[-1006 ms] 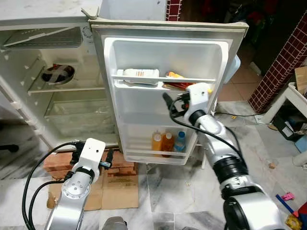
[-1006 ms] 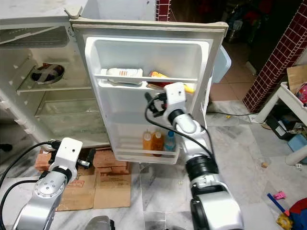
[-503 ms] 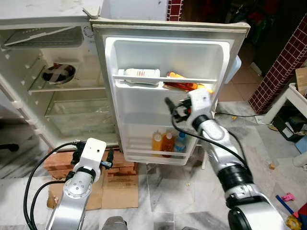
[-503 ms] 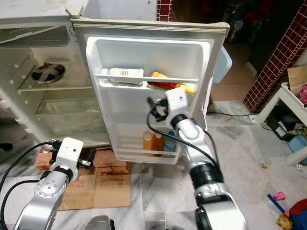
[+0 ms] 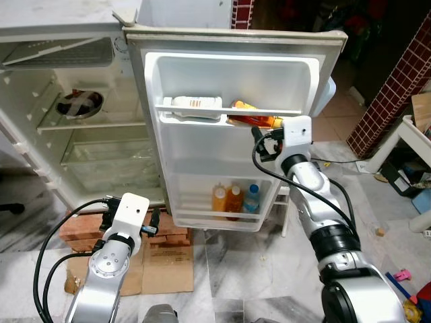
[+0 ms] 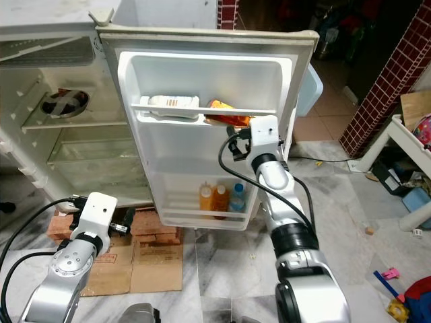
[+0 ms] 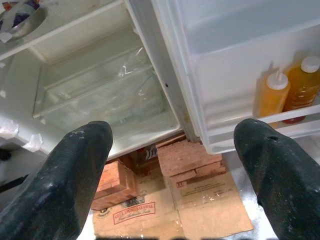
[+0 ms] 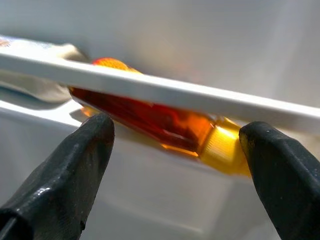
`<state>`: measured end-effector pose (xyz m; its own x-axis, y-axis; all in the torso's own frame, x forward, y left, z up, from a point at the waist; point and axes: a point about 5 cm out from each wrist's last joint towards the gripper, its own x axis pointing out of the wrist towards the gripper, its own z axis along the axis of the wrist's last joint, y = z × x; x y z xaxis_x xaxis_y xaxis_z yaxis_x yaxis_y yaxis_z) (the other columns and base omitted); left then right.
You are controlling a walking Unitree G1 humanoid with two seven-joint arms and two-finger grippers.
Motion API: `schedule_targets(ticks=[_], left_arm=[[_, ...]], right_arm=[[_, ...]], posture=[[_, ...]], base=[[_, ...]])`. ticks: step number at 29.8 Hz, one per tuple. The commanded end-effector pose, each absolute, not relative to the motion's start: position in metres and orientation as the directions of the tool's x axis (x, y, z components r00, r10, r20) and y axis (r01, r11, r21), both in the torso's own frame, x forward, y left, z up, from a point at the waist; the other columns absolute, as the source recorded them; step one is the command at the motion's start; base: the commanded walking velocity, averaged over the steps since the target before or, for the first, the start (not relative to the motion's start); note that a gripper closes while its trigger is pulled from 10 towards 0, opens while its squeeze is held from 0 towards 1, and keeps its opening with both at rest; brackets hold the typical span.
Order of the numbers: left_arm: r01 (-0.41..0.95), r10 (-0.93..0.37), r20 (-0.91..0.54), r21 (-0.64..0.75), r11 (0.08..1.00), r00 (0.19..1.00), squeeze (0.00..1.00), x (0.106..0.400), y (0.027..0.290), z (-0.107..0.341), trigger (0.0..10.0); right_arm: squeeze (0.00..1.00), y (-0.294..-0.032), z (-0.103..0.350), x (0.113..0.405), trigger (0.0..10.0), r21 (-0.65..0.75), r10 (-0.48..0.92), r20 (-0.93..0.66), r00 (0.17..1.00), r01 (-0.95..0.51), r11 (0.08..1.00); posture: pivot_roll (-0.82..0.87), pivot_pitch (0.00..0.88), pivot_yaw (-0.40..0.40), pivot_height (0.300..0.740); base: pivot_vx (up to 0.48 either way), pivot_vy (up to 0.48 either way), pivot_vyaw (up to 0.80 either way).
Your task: Restocking fridge
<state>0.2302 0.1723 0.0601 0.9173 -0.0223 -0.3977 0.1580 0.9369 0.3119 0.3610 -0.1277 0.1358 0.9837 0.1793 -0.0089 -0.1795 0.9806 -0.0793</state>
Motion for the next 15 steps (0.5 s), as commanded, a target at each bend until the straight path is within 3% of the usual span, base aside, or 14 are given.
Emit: schedule_targets(ticks=[1,9,15], left_arm=[[0.142,-0.002,-0.395,0.325,0.935,0.919,0.0,0.23,0.176,0.062,10.0],[0.144,-0.003,-0.395,0.329,0.933,0.919,0.0,0.231,0.175,0.062,10.0],[0.142,-0.001,-0.394,0.329,0.934,0.919,0.0,0.231,0.175,0.062,10.0]], right_arm=[[0.0,-0.122,0.137,0.363,10.0,-0.06,0.176,-0.021,0.984,-0.177,0.982],[0.0,-0.115,0.14,0.366,10.0,-0.033,0.164,-0.003,0.986,-0.164,0.986],[0.0,-0.136,0.141,0.36,10.0,-0.061,0.11,0.033,0.993,-0.108,0.992]], posture=[[0.14,0.0,-0.021,0.74],[0.14,0.0,-0.021,0.74],[0.14,0.0,-0.023,0.74]], base=[[0.0,0.0,0.0],[0.0,0.0,0.0],[0.0,0.0,0.0]])
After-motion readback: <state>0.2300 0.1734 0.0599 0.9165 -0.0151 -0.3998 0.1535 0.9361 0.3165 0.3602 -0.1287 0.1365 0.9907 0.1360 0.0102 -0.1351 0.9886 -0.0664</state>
